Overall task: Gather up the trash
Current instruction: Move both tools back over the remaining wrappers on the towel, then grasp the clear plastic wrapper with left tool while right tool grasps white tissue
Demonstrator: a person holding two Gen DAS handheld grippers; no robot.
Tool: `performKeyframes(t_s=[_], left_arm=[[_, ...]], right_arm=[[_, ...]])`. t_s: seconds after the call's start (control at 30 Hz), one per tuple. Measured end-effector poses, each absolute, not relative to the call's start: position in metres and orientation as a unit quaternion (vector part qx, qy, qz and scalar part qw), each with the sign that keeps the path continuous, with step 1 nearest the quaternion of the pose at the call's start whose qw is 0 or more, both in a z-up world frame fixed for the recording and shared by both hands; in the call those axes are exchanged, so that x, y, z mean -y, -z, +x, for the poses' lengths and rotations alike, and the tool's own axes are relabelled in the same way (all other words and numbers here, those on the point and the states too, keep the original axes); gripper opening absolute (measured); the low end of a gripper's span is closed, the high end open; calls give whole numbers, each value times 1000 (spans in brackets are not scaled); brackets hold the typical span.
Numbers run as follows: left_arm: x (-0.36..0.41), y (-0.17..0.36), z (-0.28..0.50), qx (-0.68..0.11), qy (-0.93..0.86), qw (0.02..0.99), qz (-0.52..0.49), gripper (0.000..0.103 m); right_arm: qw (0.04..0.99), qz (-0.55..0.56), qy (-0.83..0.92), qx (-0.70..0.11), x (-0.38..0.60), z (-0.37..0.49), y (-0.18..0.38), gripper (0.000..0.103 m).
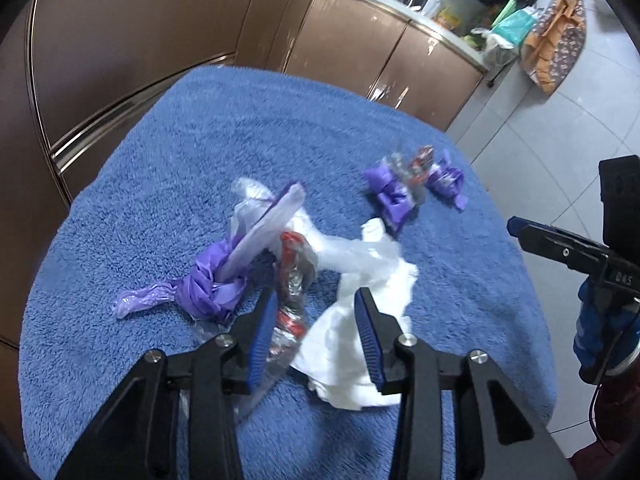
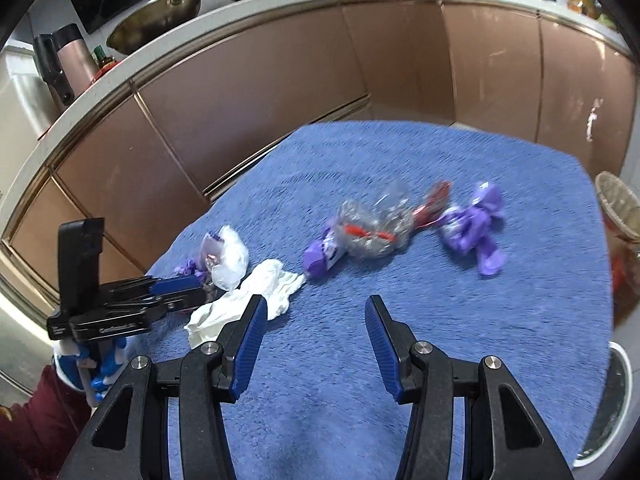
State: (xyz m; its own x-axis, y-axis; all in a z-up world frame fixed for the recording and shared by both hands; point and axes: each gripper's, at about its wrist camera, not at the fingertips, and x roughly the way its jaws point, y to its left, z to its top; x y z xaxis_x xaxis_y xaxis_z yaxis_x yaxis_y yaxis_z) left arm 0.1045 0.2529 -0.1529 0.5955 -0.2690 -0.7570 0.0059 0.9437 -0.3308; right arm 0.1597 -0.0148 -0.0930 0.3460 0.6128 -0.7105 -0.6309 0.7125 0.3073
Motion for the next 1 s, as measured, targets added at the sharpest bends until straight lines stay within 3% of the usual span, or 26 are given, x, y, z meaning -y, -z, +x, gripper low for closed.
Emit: performKeyframes(t_s=[0.3, 0.77, 0.8, 0.87, 0.93, 1.0], left_arm=[[-260, 175, 112, -457, 66, 872, -162, 21], [-245, 172, 103, -440, 89, 878, -168, 19], [-243, 171, 102, -440, 90, 878, -166, 19], [-241, 170, 101, -440, 87, 878, -166, 19], [-242, 169, 98, -439, 83, 878, -170, 19], [-243, 166, 94, -437, 78, 880, -171, 19]], right_arm=[[767, -13, -434, -472, -28, 176, 129, 48], [685, 47, -491, -536, -61, 191, 168, 47], [686, 45, -492, -535, -63, 192, 169, 44], [688, 39, -490, -533, -66, 193, 171, 23], [692, 38, -488, -531, -66, 193, 172, 12], [699, 44, -486, -523, -61, 192, 169, 10]])
